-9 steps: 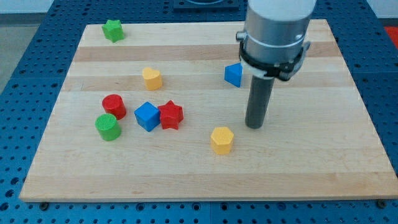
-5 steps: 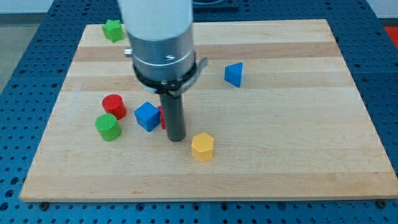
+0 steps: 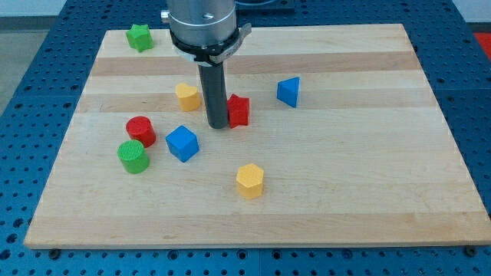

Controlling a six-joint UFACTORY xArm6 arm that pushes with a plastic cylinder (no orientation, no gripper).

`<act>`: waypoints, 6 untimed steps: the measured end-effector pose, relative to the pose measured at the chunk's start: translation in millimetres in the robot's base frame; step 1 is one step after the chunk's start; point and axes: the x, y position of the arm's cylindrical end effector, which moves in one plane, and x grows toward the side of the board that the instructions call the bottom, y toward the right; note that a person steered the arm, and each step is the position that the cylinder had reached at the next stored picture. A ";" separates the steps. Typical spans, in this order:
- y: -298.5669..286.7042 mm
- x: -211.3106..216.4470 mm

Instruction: Move the red star to the top center of the board

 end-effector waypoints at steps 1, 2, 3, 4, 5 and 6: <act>7.0 31.3; 22.9 13.5; 20.0 -11.6; 18.1 -32.4; 18.3 -56.6; 20.6 -81.7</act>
